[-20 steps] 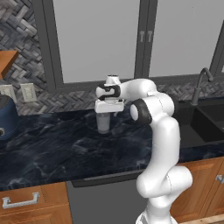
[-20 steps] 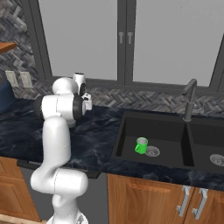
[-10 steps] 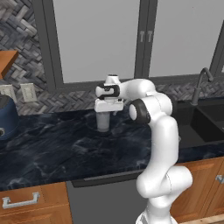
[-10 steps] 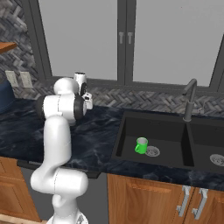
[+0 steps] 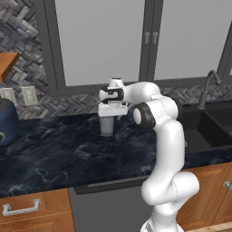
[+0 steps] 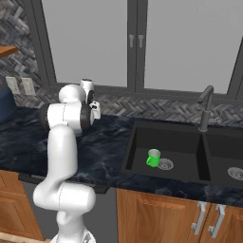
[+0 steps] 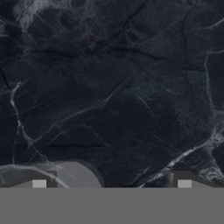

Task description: Place the mug in the left basin and the glass cup in the right basin of the sink.

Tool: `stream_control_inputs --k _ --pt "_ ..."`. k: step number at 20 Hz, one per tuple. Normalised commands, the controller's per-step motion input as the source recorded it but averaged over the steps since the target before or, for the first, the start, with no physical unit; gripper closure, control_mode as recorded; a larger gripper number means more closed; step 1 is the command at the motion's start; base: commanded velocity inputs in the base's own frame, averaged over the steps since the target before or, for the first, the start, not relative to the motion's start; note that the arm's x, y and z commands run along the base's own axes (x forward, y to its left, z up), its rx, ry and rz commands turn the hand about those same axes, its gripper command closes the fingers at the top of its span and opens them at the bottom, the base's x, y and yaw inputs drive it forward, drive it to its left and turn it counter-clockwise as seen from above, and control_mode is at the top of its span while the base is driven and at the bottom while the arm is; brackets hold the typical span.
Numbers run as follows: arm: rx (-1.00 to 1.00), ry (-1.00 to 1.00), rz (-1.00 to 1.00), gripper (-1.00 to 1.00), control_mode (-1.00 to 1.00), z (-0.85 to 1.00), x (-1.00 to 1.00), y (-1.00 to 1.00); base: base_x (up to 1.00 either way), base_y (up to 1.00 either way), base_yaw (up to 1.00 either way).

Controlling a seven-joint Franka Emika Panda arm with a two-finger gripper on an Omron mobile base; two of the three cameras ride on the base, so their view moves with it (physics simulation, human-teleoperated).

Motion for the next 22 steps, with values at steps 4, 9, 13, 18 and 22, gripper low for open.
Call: stream_control_inputs --k 4,9,13,18,22 --pt "0.0 0.01 0.0 -1.0 -1.0 -0.08 -0.06 0.0 0.0 0.0 0.0" --pt "0.0 0.02 0.0 -1.0 -1.0 -0.04 -0.1 0.0 0.0 0.0 0.0" --pt "0.0 0.02 0.0 -1.0 -1.0 -0.09 -0.08 0.0 0.0 0.0 0.0" --pt "0.0 0.01 0.0 -1.0 -1.0 -0.07 -0.01 0.0 0.0 0.0 0.0" --pt "0.0 0.0 0.0 -1.0 -1.0 -0.02 0.0 0.0 0.0 0.0 0.0"
